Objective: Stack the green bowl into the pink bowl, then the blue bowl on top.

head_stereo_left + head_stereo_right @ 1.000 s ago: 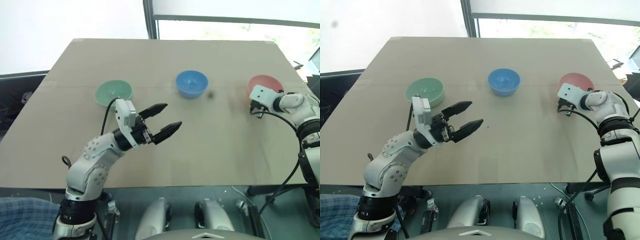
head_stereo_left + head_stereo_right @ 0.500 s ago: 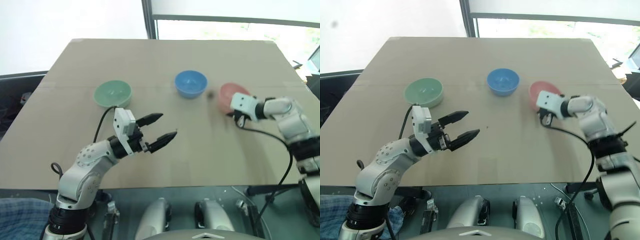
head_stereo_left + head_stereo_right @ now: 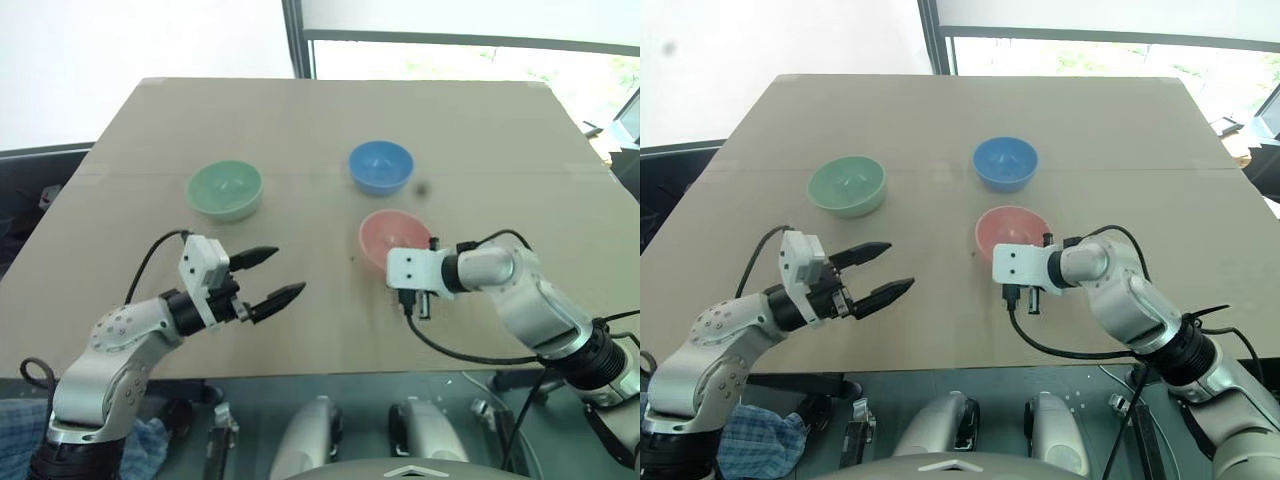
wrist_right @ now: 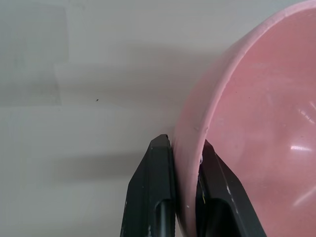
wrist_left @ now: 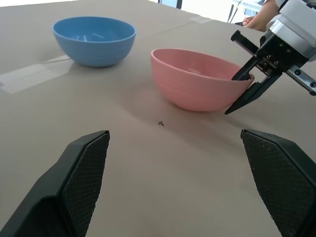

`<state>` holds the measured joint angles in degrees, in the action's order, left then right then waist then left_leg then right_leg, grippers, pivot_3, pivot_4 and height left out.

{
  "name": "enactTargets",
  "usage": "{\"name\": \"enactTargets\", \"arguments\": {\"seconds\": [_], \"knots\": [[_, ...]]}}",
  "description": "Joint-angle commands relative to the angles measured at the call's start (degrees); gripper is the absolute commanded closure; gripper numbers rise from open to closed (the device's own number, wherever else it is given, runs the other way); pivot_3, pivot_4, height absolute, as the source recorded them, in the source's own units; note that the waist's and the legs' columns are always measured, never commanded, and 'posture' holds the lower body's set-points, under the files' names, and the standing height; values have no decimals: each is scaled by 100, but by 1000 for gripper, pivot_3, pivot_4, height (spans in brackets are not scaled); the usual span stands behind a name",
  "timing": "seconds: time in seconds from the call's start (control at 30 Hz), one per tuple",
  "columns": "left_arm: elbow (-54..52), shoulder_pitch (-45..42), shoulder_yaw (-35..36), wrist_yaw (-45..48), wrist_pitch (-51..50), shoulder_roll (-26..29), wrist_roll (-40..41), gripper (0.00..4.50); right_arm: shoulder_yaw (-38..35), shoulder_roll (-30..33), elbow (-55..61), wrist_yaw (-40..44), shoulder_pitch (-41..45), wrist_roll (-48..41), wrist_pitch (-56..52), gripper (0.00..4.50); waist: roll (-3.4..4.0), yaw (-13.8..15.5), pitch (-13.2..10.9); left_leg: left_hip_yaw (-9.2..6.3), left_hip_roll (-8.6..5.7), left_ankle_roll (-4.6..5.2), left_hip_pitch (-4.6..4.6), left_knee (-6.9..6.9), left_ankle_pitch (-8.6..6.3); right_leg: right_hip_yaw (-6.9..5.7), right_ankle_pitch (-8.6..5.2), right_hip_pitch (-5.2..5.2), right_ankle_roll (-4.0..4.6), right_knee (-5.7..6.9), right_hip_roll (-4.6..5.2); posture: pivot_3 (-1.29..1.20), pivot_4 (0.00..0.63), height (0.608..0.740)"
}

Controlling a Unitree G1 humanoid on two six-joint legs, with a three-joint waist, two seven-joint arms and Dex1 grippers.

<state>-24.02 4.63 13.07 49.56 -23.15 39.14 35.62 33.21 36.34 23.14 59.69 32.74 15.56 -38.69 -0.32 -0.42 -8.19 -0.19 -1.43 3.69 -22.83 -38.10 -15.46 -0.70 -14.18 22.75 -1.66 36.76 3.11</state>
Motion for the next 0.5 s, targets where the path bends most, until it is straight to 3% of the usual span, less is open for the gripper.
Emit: {"name": "enactTargets", "arguments": {"seconds": [0.03, 0.1, 0.23, 0.3, 0.33, 0.37, 0.47, 0.5], "knots": [[-71, 28, 203, 67, 128, 92, -8, 0, 126, -93, 141, -45, 166, 139, 146, 4439, 0, -3, 0, 0, 0, 2, 1, 0, -1, 0, 0, 0, 1, 1, 0, 0, 150, 740], [-49, 54, 220, 90, 139, 102, -29, 0, 171, -98, 78, -59, 213, 219, 280, 4439, 0, -8, 0, 0, 0, 2, 1, 0, -1, 0, -1, 0, 1, 1, 0, 0, 150, 740], [-8, 79, 260, 132, 153, 126, -40, 0, 208, -112, 14, -55, 248, 300, 483, 3056, 0, -13, 0, 0, -1, -1, 1, 1, 1, 0, 1, 0, -2, -1, 0, 0, 150, 740], [20, 63, 287, 131, 156, 130, -30, 0, 197, -127, -4, -60, 254, 332, 551, 2159, 0, -15, 0, 0, -1, -1, 1, 2, 1, -1, 2, 0, -3, -1, 0, 0, 150, 740], [33, 57, 293, 131, 162, 129, -34, 0, 187, -130, -4, -59, 257, 348, 571, 1994, 0, -16, 0, 0, 0, 0, 1, 2, 0, -1, 2, 0, -3, -1, 0, 0, 150, 740], [43, 50, 295, 132, 165, 126, -38, 0, 175, -132, 1, -51, 259, 355, 580, 1401, 0, -17, 0, 0, 0, 0, 1, 2, 0, -1, 2, 0, -4, -1, 0, 0, 150, 740], [57, 25, 269, 125, 175, 106, -52, 0, -30, -265, 48, -96, 214, 194, 485, 171, 0, -17, 0, 0, 0, 0, 1, 2, 0, -1, 2, 0, -4, -1, 0, 0, 150, 740], [62, 17, 259, 124, 179, 101, -56, 0, -208, -383, 78, -127, 192, 28, 323, 39, 0, -20, 0, 0, 0, 0, 1, 2, 0, -1, 2, 0, -4, -1, 0, 0, 150, 740]]}}
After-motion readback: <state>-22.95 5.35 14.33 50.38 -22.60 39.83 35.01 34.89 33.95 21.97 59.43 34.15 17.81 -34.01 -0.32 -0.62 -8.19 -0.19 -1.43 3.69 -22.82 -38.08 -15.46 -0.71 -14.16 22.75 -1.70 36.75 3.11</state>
